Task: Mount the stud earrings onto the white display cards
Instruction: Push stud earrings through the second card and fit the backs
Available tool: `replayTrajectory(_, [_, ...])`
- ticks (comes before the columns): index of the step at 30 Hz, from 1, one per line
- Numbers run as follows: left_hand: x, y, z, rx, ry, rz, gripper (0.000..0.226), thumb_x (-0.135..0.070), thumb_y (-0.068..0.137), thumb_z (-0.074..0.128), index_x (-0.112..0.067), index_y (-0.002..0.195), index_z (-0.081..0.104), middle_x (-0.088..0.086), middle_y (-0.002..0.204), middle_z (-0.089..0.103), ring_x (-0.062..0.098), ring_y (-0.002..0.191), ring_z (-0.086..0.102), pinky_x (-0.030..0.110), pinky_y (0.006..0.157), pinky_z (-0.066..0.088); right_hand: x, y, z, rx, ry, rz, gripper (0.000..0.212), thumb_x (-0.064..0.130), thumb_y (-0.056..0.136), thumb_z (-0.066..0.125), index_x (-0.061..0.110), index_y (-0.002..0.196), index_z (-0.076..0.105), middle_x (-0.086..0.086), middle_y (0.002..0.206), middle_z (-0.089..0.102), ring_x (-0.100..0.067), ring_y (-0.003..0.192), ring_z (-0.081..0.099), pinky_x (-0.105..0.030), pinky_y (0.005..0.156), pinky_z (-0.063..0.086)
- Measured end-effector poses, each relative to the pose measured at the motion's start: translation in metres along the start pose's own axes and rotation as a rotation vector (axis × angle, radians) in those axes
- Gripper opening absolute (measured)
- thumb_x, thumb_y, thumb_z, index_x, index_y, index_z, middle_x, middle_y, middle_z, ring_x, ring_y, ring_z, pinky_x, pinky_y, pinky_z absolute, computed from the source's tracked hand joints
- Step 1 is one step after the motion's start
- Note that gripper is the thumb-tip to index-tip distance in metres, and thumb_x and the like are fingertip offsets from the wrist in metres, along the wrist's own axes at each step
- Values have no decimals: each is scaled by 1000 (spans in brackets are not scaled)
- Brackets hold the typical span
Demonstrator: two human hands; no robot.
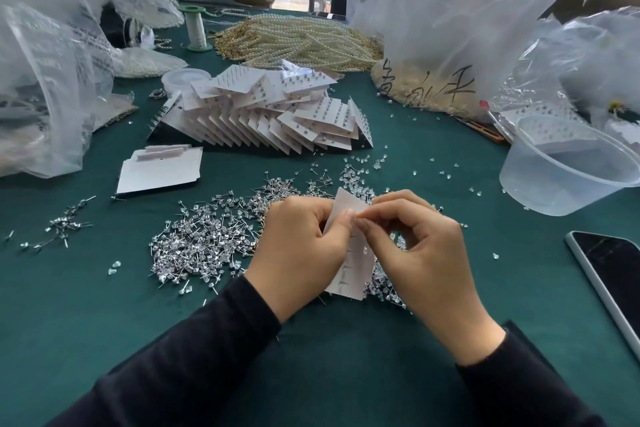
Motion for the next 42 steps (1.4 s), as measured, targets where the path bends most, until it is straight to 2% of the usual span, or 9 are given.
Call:
replayTrajectory(2, [-1,0,0,-3,-1,10,42,-12,86,58,4,49,47,15,44,40,11,41,30,20,41,22,1,0,1,-12,-5,-31,8,3,76,69,12,75,69,9,79,62,-7,70,59,-15,64,45])
replayTrajectory(5, [-1,1,0,-1,-9,9,42,-12,86,57,4,50,47,18,45,41,11,41,30,20,41,21,2,0,2,-23,-49,-80,6,6,76,68,12,75,69,9,79,61,-5,68,56,-14,64,43])
replayTrajectory(9, [-2,1,0,-18,30,24,44,-12,85,59,-8,45,43,-1,40,34,12,41,32,18,41,21,1,-1,-2,-6,-52,-31,6,6,76,68,12,76,67,6,78,64,-11,71,60,-23,64,49])
replayTrajectory(12, [-3,1,1,-24,51,47,42,-12,84,60,-9,45,44,1,41,35,13,43,33,20,41,23,2,-1,-5,9,-57,-8,4,9,76,65,12,75,66,4,75,64,-11,71,60,-26,65,50])
replayTrajectory(16, [-2,0,1,-26,53,45,42,-11,83,61,-5,45,44,5,42,37,13,43,32,22,42,23,4,-2,-4,30,-92,-15,10,0,75,66,10,72,66,2,73,63,-11,70,59,-26,64,49])
replayTrajectory(23, [-3,1,0,-22,67,83,55,-8,82,61,-23,42,26,-9,38,24,12,41,31,16,41,21,4,-1,-3,66,-68,41,12,-3,75,67,8,70,65,0,72,64,-14,69,60,-29,65,50])
replayTrajectory(30, [-2,1,0,-11,95,102,53,-8,82,60,-20,43,27,-7,39,25,14,43,31,18,41,20,5,-1,-2,74,-69,57,12,-1,75,67,10,69,65,1,71,64,-14,69,60,-30,65,50])
replayTrajectory(37, [0,1,0,-6,111,141,40,-10,82,58,-3,45,44,12,41,45,14,41,31,23,42,24,4,-2,-1,79,-70,31,12,-3,74,66,6,68,64,-3,70,62,-19,68,58,-35,63,49])
replayTrajectory(42, [1,2,-1,-21,28,87,44,-10,83,59,-10,43,39,-5,40,29,13,42,30,18,42,19,7,-4,3,10,-146,-83,11,-4,73,65,6,69,64,-1,70,61,-13,65,56,-23,61,46])
Point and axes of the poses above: each hand's wrist, its own y-axis towards the middle knuckle, its own z-axis out of the palm, x = y × z, the point moved 1 cm from there along y, towards the middle knuckle
